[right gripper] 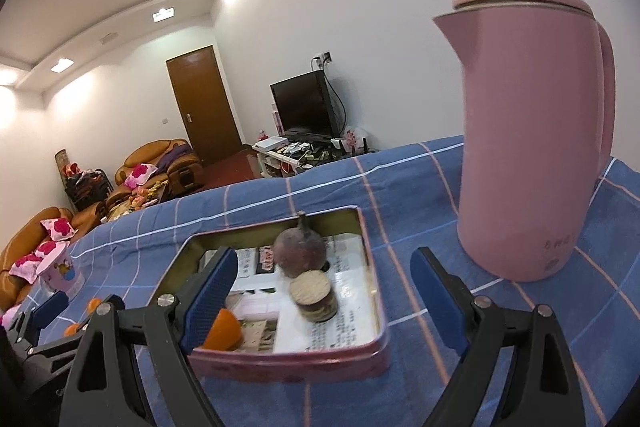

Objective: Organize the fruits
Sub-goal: 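Move both tools back toward the remaining fruits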

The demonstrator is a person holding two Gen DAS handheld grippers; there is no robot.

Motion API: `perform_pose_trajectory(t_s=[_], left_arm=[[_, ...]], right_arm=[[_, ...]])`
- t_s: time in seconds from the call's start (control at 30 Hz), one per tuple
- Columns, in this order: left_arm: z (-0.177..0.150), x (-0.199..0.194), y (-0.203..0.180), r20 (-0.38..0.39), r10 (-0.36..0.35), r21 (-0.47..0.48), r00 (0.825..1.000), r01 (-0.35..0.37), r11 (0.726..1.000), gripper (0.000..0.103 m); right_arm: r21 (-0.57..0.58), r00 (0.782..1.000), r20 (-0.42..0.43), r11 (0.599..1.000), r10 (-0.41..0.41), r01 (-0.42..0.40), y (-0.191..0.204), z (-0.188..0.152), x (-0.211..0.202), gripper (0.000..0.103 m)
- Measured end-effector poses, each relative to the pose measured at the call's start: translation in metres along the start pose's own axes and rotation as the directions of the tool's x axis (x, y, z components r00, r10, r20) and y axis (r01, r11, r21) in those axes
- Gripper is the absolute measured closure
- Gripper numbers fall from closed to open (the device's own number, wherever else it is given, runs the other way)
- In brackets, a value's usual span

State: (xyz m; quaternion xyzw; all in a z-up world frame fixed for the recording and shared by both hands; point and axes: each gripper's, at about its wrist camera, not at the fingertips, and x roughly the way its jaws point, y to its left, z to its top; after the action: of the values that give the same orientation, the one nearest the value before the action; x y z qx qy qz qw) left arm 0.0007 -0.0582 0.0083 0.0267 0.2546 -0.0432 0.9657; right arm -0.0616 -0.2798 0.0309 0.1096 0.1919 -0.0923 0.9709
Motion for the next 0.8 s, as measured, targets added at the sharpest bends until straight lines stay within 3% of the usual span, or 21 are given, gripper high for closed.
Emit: perform_pose_trajectory(t_s=[0.8], left_arm=[[-0.009, 0.001, 0.085, -0.047, 0.028, -0.054, 0.999, -0.03, 0.998, 0.0]], right_arm=[[-0.135, 0.998, -0.02, 0.989, 0.055, -0.057, 0.091, -0.024, -0.011, 0.014]])
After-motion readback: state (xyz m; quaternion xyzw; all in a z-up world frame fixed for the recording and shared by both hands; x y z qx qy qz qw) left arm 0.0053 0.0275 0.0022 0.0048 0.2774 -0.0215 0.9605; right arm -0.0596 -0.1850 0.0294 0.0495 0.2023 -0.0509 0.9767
